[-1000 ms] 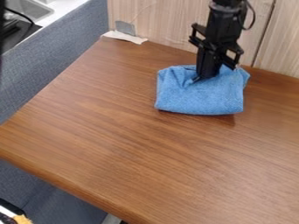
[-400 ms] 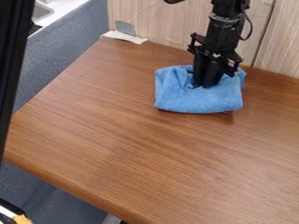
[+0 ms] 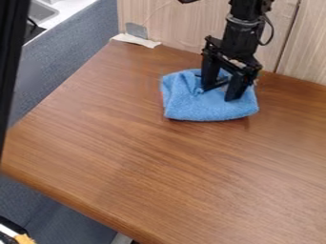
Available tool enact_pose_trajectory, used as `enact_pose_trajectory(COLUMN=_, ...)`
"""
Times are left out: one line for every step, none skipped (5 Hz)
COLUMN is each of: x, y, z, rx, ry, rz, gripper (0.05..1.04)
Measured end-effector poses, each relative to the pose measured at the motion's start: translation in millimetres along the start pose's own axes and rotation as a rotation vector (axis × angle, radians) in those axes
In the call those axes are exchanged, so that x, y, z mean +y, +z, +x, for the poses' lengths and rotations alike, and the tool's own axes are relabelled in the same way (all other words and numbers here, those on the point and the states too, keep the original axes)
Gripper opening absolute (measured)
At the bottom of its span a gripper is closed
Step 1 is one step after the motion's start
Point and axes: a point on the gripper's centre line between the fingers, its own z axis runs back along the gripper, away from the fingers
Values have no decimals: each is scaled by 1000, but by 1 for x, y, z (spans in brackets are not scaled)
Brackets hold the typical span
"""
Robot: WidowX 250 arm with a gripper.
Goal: Fold the cloth from bottom left to top right
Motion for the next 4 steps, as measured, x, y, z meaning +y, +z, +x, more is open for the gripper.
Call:
enact_pose_trajectory(x=0, y=15, z=-4, rx=-20, ry=9, rz=3, gripper=1004)
enact_pose_trajectory(x=4, y=32, z=-11, rx=-55, ry=41, rz=12, gripper=1000)
enact_pose_trajectory(x=6, y=50, z=-28, rx=-80, ry=83, rz=-6, gripper=1000)
enact_pose_trajectory(x=11, y=67, z=-48, rx=-127, ry=113, rz=2, gripper=1000)
